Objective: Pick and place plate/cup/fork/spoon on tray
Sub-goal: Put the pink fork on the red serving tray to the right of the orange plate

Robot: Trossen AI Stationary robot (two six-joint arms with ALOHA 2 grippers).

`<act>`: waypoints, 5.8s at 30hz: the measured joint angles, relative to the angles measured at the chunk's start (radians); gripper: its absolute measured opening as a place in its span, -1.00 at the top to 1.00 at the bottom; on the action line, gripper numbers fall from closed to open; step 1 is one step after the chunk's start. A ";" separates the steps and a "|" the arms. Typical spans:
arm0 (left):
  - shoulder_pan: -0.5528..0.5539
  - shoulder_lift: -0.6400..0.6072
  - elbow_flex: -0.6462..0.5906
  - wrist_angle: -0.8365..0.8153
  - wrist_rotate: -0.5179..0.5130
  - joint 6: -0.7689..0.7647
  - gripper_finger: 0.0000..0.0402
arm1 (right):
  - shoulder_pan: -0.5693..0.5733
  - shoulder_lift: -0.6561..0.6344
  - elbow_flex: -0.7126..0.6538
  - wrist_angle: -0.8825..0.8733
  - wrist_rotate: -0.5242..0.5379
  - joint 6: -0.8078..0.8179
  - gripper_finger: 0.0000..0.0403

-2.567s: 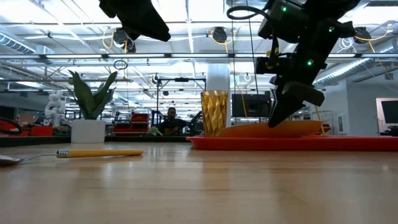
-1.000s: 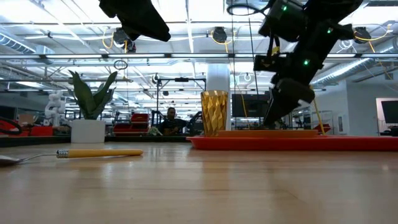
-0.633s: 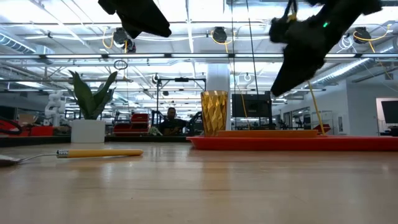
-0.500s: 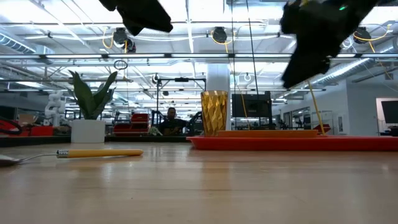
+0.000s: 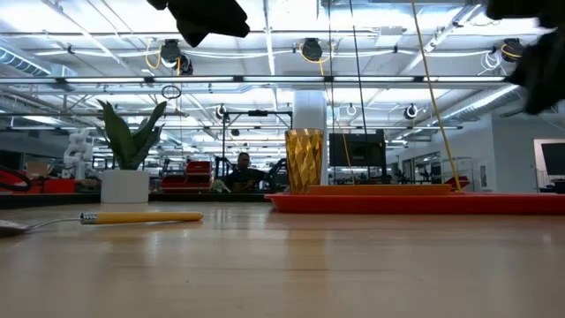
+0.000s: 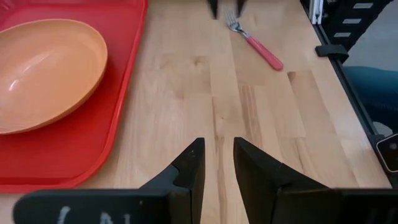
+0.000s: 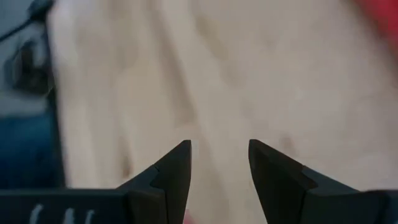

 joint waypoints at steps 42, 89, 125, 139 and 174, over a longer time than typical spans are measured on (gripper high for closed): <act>0.026 0.000 0.000 -0.004 0.000 -0.019 0.56 | 0.211 0.321 0.000 0.011 -0.198 -0.449 0.25; 0.054 0.304 -0.001 0.410 0.103 -0.031 0.24 | -0.085 0.326 0.199 -0.169 0.312 -1.054 0.92; 0.119 0.403 0.001 0.555 0.135 -0.235 0.43 | -0.177 0.327 0.199 0.095 0.526 -1.540 0.89; 0.138 0.406 -0.002 0.526 0.132 -0.212 0.87 | -0.172 0.326 0.199 0.087 0.518 -1.527 0.89; 0.258 0.147 0.003 0.584 -0.199 0.313 0.87 | -0.050 0.179 0.199 0.447 1.008 -0.738 0.01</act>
